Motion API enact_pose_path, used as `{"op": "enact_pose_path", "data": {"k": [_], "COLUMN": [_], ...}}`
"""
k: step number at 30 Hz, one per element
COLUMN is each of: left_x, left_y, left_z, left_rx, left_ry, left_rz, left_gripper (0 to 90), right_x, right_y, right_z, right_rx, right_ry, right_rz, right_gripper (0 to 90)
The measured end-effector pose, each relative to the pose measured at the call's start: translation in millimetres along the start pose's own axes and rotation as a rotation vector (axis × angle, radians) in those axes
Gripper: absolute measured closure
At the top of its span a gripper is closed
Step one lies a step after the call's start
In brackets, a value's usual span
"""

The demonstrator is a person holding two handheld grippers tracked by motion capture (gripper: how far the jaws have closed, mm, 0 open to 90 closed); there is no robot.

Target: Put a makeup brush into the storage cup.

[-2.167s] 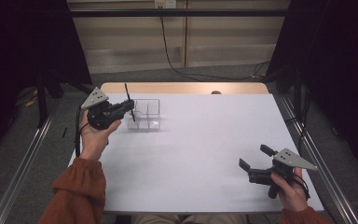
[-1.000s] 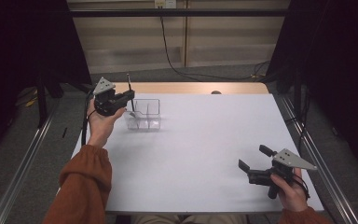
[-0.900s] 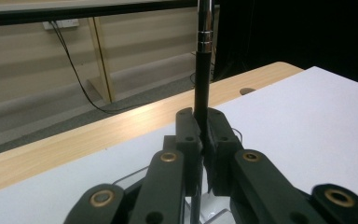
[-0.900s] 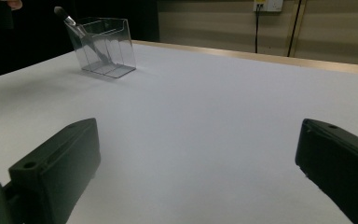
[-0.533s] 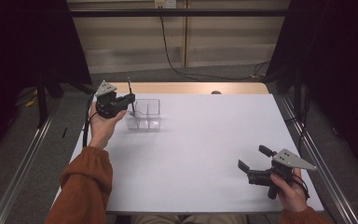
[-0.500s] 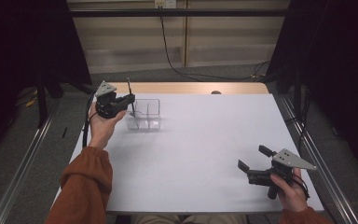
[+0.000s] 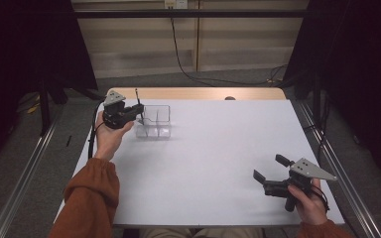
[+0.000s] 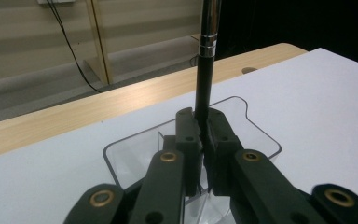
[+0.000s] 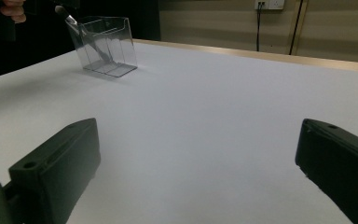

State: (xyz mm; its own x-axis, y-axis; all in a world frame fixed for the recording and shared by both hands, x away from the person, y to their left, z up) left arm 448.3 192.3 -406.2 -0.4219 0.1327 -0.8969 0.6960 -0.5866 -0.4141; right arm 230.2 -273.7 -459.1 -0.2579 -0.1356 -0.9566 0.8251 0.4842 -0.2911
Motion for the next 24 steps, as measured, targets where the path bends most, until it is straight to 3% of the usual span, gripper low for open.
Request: {"op": "enact_pose_path", "data": {"k": [12, 15, 17, 18, 21, 24], "left_x": [3.8, 3.9, 4.5, 4.6, 4.4, 3.6], "left_y": [2.8, 2.5, 3.3, 2.7, 3.4, 3.1], "left_z": [-2.2, -3.9, -4.4, -5.8, -4.9, -4.2], "left_rx": [-0.006, -0.027, -0.024, -0.026, -0.026, -0.021], "left_ry": [0.004, 0.003, -0.025, -0.013, -0.024, -0.009], "left_rz": [-0.038, -0.044, -0.038, -0.046, -0.034, -0.034], "left_gripper": [85.4, 85.1, 85.1, 84.9, 80.2, 78.5], "right_x": [0.2, 0.2, 0.3, 0.5, 0.4, 0.7], "right_y": [0.1, 0.5, 0.7, 0.9, 1.0, 1.0], "right_z": [0.0, 0.0, -0.3, -0.3, -0.4, 0.2], "right_rx": [-0.004, -0.003, -0.003, -0.004, -0.004, -0.004], "right_ry": [0.001, 0.001, -0.001, -0.002, 0.004, 0.003], "right_rz": [-0.001, -0.001, -0.004, -0.005, -0.005, -0.006], "right_gripper": [0.0, 0.0, 0.0, 0.0, 0.0, 0.0]}}
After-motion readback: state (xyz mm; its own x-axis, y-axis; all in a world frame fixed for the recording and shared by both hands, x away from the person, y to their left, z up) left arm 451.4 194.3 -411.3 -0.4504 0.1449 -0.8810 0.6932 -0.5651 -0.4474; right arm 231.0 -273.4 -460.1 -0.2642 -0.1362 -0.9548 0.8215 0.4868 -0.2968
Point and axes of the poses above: each handheld gripper's, and its own axes: y roughly forward along the jaws, x roughly out of its underside, z roughly to its right, the point moved 2 cm from there along y, roughly forward along the jaws, and after that the axes turned 6 degrees about -y, right-handed, at the moved point
